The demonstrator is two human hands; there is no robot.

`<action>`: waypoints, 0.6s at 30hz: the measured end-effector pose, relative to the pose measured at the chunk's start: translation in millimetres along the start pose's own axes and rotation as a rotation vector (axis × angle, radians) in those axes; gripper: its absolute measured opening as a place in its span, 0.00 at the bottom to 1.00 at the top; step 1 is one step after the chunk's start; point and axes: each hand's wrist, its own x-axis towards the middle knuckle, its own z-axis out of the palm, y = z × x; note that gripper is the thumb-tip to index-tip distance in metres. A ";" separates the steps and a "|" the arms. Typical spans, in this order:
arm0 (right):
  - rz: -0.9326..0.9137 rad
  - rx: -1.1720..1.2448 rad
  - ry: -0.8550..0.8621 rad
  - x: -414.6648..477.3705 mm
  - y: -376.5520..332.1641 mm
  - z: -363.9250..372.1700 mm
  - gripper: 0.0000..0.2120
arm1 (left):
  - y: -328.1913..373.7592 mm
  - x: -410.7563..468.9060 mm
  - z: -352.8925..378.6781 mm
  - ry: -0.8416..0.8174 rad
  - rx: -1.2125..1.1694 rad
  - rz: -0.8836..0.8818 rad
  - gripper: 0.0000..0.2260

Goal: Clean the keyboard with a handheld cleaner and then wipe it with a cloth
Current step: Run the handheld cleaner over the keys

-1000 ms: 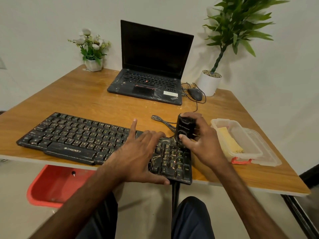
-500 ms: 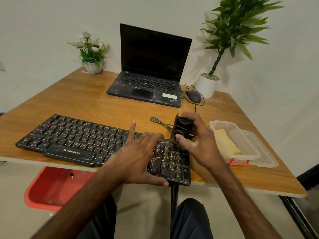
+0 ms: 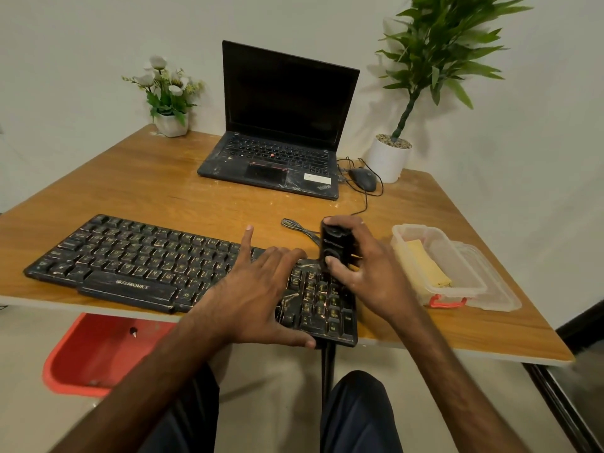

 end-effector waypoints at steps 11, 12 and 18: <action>0.008 0.075 0.002 -9.2 -2.2 1.5 0.27 | -0.3 0.1 -1.8 0.003 -0.032 0.012 0.58; 0.007 0.054 -0.001 -8.3 -1.2 0.6 0.28 | -0.2 0.1 -2.4 0.003 -0.038 0.012 0.58; 0.076 0.121 0.087 -8.0 5.6 -6.6 0.27 | 1.0 0.4 -1.8 -0.003 -0.022 0.010 0.58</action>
